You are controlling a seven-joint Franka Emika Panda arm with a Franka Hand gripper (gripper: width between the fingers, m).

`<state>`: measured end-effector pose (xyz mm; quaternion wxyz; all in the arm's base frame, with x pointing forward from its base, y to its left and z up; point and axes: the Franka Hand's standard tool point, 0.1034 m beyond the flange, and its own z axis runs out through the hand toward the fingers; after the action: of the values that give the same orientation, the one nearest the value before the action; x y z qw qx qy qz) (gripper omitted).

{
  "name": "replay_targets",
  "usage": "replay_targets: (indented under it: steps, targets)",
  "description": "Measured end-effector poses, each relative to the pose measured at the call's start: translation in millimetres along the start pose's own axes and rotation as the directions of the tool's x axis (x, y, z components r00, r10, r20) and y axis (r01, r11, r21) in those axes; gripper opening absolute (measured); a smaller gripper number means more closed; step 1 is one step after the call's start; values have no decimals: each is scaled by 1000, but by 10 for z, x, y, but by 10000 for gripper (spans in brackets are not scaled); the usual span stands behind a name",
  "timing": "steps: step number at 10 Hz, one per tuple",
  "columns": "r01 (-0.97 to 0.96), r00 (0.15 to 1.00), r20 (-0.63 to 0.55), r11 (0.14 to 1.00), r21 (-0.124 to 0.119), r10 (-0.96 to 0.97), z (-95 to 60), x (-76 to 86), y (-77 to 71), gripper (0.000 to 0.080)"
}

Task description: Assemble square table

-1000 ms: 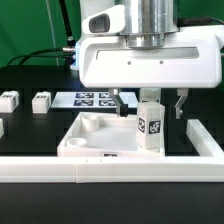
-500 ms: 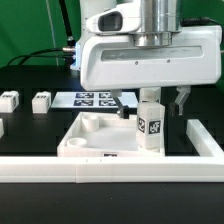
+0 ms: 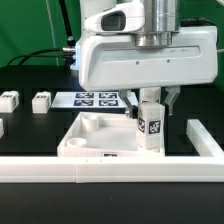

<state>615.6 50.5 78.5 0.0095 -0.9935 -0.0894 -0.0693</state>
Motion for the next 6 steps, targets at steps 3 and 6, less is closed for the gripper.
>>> replay_targets:
  steps: [3, 6]
  targets:
    - [-56, 998, -1, 998, 1, 56, 0, 0, -2, 290]
    - [-335, 942, 1, 942, 7, 335, 5, 1, -48, 290]
